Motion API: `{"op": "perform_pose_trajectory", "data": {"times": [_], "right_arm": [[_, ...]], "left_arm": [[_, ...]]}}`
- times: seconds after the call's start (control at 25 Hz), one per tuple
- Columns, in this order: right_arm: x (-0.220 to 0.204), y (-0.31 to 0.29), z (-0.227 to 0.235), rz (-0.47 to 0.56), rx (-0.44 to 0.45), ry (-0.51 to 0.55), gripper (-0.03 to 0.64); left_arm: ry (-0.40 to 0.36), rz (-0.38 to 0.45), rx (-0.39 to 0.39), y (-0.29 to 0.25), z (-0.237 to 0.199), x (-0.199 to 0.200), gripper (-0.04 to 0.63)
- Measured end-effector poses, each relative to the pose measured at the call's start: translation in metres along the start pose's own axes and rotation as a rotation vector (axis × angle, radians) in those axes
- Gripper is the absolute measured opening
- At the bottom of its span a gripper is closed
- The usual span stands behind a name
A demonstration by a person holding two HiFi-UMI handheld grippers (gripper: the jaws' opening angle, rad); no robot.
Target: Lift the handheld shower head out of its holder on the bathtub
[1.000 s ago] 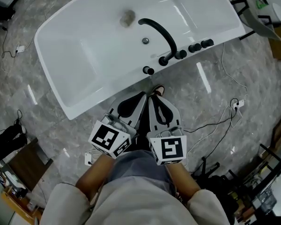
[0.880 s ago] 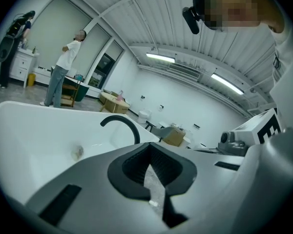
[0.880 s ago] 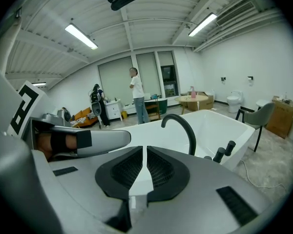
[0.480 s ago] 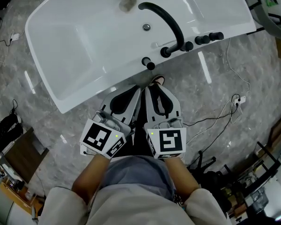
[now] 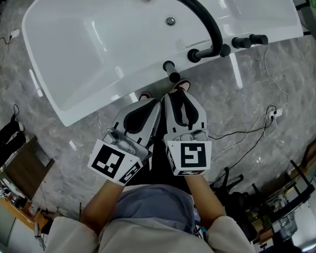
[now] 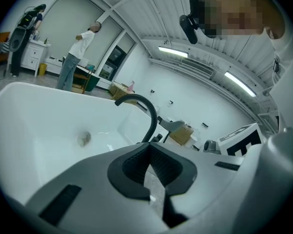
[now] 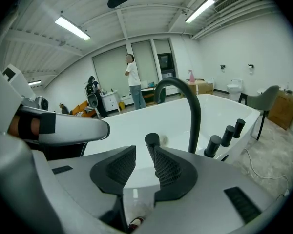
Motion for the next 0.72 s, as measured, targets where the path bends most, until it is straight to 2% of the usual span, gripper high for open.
{"op": "perform_pose_trajectory", "data": {"times": [0.2, 0.72], "right_arm": [[-0.012, -0.021, 0.014, -0.012, 0.004, 0.018, 0.126], [-0.048, -0.073, 0.029, -0.077, 0.025, 0.072, 0.143]], "left_arm": [[-0.007, -0.025, 0.004, -0.012, -0.002, -0.018, 0.005], [0.054, -0.056, 0.067, -0.026, -0.023, -0.049, 0.005]]}}
Point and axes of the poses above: the fingertips, and each gripper's own axes: y backward along the fingers, z to its right, x out of its top, the point moved 6 cm from there along y, backward along the fingers, and after that the axes turned 4 degrees about x, right-handed, at the moved point
